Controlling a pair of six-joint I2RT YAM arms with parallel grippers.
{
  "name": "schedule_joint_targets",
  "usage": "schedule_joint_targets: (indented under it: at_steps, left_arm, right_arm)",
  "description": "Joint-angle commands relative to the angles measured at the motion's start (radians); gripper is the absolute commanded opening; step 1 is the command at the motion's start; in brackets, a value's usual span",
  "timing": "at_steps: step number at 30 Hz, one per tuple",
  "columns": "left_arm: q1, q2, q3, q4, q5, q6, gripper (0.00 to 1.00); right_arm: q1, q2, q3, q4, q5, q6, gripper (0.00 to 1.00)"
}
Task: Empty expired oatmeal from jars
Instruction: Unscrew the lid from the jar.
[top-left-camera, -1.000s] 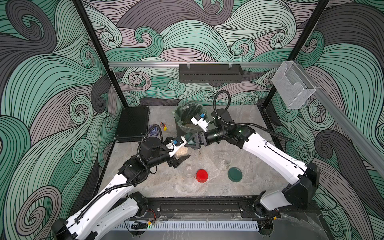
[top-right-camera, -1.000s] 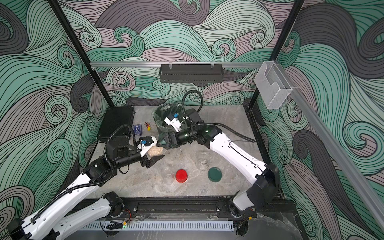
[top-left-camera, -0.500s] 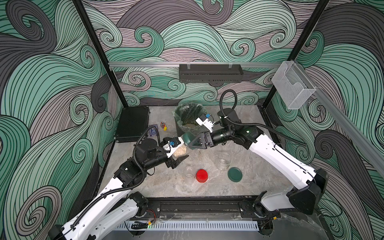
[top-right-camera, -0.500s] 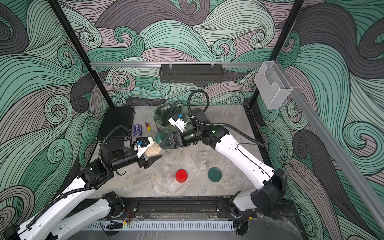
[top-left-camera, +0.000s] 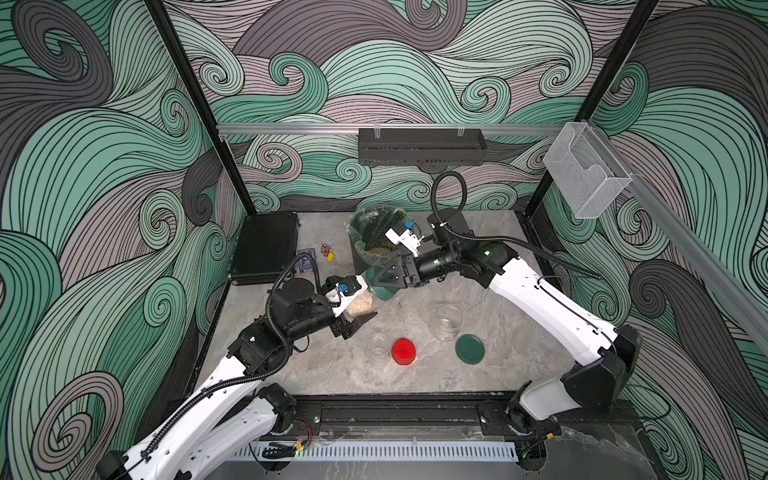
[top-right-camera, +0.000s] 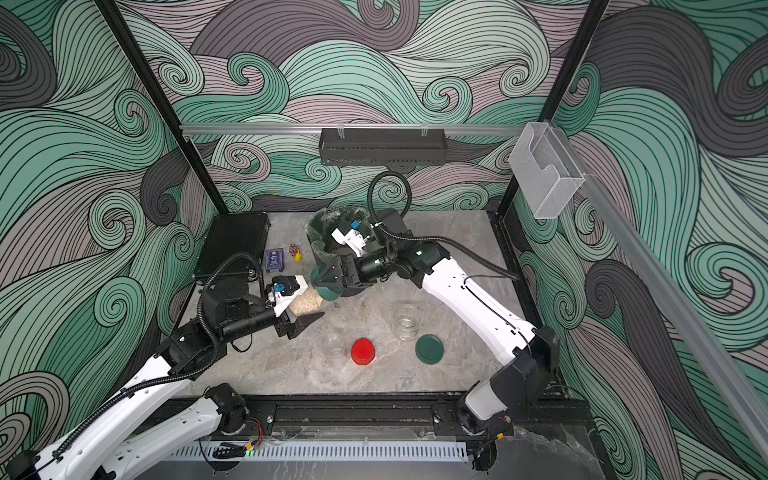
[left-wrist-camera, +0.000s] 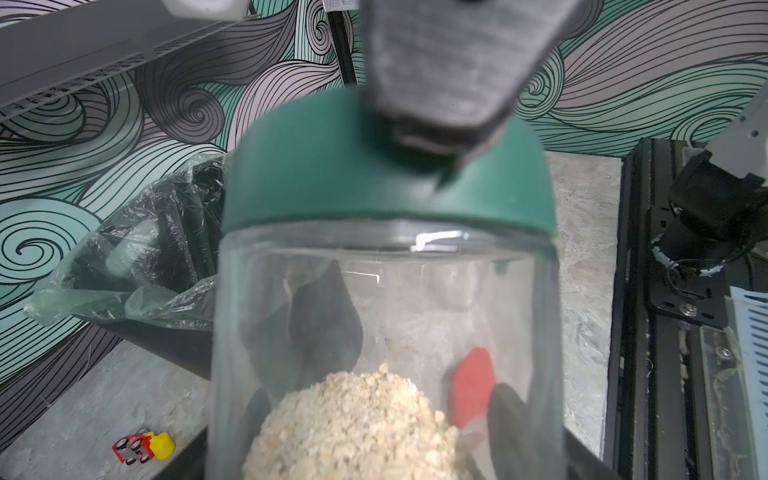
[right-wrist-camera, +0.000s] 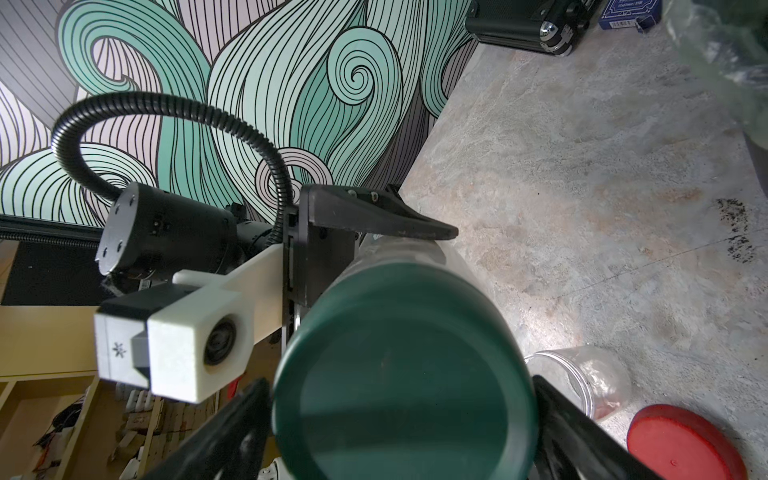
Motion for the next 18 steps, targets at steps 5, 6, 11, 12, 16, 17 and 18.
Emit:
schedule_joint_targets:
  at_steps: [5, 6, 11, 12, 16, 17, 18]
  left_arm:
    - [-0.001, -0.036, 0.015, 0.062, 0.031, -0.01, 0.55]
    - [-0.001, -0.037, 0.015, 0.065, 0.033, -0.012, 0.55]
    - [-0.001, -0.034, 0.019, 0.049, 0.053, -0.013, 0.55]
    - [-0.001, -0.035, 0.021, 0.047, 0.058, -0.013, 0.55]
    - [-0.001, -0.031, 0.019, 0.054, 0.077, -0.019, 0.54]
    - [-0.001, -0.028, 0.022, 0.054, 0.084, -0.022, 0.53]
    - [-0.001, -0.027, 0.023, 0.055, 0.089, -0.025, 0.53]
  right_arm:
    - [0.015, -0.005, 0.041, 0.001, -0.015, -0.021, 0.73]
    - [0.015, -0.008, 0.043, 0.001, -0.015, -0.031, 0.68]
    - [0.018, -0.03, 0.054, 0.034, -0.036, -0.16, 0.64]
    - [0.02, -0.034, 0.055, 0.035, -0.042, -0.203, 0.63]
    - [0.015, -0.048, 0.058, 0.034, -0.054, -0.414, 0.48]
    - [0.014, -0.048, 0.059, 0.034, -0.077, -0.467, 0.46]
    - [0.011, -0.046, 0.058, 0.034, -0.117, -0.516, 0.46]
